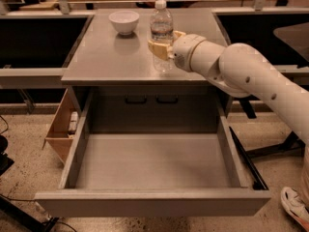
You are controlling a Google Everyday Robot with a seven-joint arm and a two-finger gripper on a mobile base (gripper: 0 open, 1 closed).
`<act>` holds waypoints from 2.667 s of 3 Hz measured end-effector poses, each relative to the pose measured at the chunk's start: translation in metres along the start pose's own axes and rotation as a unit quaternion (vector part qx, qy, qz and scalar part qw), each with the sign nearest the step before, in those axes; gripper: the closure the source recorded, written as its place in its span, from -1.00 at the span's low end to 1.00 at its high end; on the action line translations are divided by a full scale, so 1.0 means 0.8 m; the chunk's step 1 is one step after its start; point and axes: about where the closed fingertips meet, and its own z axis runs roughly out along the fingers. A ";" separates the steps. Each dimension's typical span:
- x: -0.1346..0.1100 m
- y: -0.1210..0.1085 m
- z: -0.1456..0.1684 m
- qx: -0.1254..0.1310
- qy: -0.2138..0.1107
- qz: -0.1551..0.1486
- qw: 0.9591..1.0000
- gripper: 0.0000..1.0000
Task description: Place water bottle into top drawer
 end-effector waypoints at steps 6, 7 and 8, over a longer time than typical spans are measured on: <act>0.140 0.215 -0.078 -0.055 0.069 -0.014 0.996 1.00; 0.166 0.228 -0.046 -0.074 0.071 -0.025 0.994 1.00; 0.203 0.229 -0.021 -0.089 0.075 -0.026 0.993 1.00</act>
Offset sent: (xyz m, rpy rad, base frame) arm -0.2183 -0.0057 -0.0898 -0.0655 0.0999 -0.0415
